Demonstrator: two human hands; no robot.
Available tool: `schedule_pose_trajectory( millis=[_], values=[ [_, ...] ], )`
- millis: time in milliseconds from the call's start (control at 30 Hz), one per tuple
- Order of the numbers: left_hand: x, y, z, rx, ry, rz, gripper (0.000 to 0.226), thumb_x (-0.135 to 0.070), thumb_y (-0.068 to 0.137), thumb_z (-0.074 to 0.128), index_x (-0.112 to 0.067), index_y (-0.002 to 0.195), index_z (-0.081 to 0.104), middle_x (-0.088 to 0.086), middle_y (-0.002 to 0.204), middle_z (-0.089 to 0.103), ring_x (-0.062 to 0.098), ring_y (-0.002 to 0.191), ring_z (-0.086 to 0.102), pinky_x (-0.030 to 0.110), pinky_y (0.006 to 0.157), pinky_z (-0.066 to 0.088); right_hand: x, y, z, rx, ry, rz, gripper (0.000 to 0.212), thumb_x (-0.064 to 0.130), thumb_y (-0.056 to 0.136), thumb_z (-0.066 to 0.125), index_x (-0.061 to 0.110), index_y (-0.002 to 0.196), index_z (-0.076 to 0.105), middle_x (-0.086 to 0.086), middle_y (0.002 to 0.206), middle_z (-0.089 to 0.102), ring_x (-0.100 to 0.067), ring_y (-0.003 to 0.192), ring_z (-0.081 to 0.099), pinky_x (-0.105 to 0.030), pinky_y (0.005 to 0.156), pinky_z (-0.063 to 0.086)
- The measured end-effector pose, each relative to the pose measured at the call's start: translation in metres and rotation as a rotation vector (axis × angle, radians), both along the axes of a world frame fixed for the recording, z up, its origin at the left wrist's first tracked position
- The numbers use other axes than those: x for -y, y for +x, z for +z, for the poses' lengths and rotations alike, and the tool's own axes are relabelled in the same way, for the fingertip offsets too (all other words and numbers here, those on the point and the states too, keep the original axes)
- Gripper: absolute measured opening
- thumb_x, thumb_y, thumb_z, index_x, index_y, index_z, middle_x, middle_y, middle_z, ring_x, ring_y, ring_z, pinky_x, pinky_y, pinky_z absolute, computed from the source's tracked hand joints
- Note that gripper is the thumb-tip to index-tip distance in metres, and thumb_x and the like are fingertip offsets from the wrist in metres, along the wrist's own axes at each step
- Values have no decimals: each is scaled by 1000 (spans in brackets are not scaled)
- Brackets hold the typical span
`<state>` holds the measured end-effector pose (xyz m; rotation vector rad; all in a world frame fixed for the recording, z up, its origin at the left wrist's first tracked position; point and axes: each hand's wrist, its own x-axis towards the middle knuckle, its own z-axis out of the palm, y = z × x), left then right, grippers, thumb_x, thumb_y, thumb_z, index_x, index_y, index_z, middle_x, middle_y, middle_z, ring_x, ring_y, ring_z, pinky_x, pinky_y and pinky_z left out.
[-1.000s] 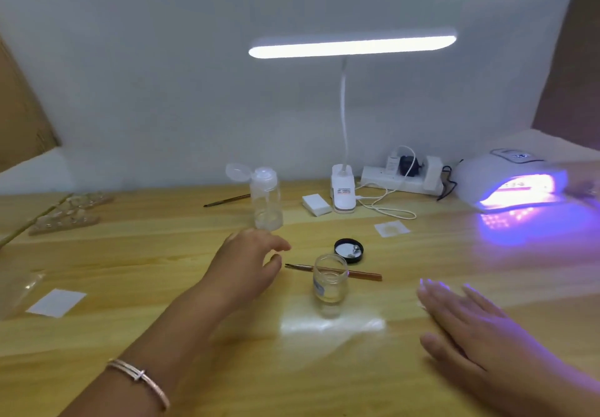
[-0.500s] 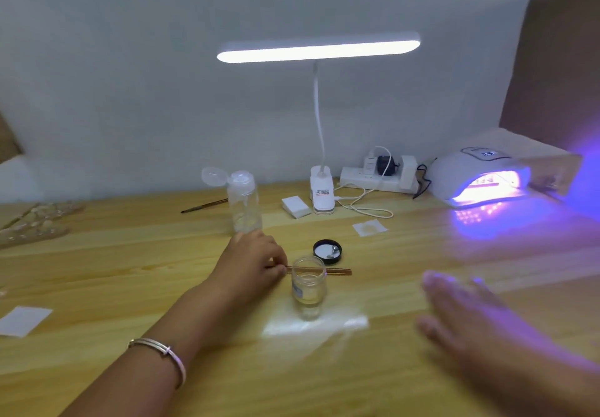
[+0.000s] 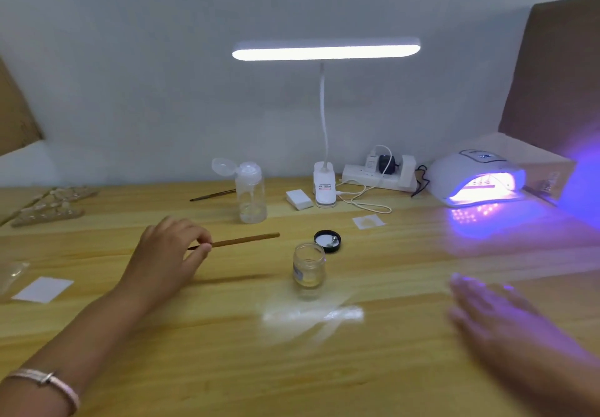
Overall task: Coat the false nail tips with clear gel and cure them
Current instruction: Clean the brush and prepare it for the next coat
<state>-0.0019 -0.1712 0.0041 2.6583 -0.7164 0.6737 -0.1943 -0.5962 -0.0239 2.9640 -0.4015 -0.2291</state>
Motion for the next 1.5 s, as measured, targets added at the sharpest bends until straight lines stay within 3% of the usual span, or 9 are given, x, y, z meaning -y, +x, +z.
schedule_pose_trajectory(
  millis=[100, 167, 267, 567, 800, 933, 1200, 1333, 1500],
  values=[
    [-3, -3, 3, 17, -120, 98, 12, -8, 82, 77, -16, 83, 69, 0, 89, 69, 32, 89, 59, 42, 76, 39, -15, 9, 6, 2, 78, -79, 139, 80, 29, -51, 35, 155, -13, -5, 167, 0, -10, 152, -10, -43, 125, 7],
    [6, -3, 8, -2, -208, 124, 8, -7, 84, 74, -14, 85, 69, 3, 90, 69, 33, 91, 57, 42, 79, 38, -53, 4, -8, 52, 4, 217, 98, 71, 81, -31, 30, 156, 18, -7, 156, 40, -9, 152, 9, -45, 120, 20],
    [29, -7, 14, -45, -341, 58, 6, -8, 88, 69, -15, 87, 70, 0, 92, 67, 29, 94, 55, 42, 84, 39, -132, 5, -56, 179, -727, 374, 71, 52, 103, 15, 1, 151, 24, 15, 153, 35, 4, 145, 24, -47, 118, 17],
    [38, -15, 22, -112, -590, -32, 15, -14, 91, 66, -28, 87, 64, -24, 89, 59, 8, 86, 48, 21, 70, 32, -1, 74, 22, -6, 93, -27, 62, 49, 106, 12, 19, 159, 7, -5, 167, 0, -14, 154, 0, -34, 123, -2],
    [53, -22, 13, -346, -814, -51, 14, -20, 92, 65, -33, 87, 67, -12, 86, 65, -12, 73, 56, 20, 66, 37, -105, 69, -21, 36, 311, 532, 102, 79, 76, -24, 23, 159, -2, 5, 164, -12, -3, 148, -21, -15, 108, -29],
    [53, -26, 17, -491, -921, -94, 9, -21, 92, 66, -28, 87, 71, -20, 76, 68, -14, 68, 57, 22, 71, 40, -43, 68, -1, 272, 17, 404, 72, 48, 105, -1, 14, 148, 47, -4, 155, 40, -5, 144, 34, -22, 117, 1],
    [70, -36, 22, -618, -1023, -141, 10, -23, 92, 65, -22, 88, 74, -14, 83, 70, -3, 74, 57, 19, 73, 38, -45, 114, -15, 282, 243, 225, 64, 58, 102, 14, 17, 142, 43, -11, 154, 40, -28, 143, 35, -39, 118, 29],
    [70, -42, 23, -638, -1031, -155, 11, -21, 92, 64, -20, 87, 74, -15, 80, 70, -8, 66, 55, 21, 71, 37, -59, 72, -35, 129, 220, 511, 88, 73, 90, -11, 22, 159, 4, 8, 162, -11, 1, 147, -21, -12, 110, -25],
    [69, -46, 26, -640, -1045, -170, 11, -21, 91, 65, -19, 87, 74, -11, 82, 68, -7, 65, 54, 21, 71, 37, 22, 108, 8, 166, 115, -32, 61, 42, 108, 18, 9, 158, 12, -7, 167, 8, -17, 153, 9, -31, 124, 6]
  ],
)
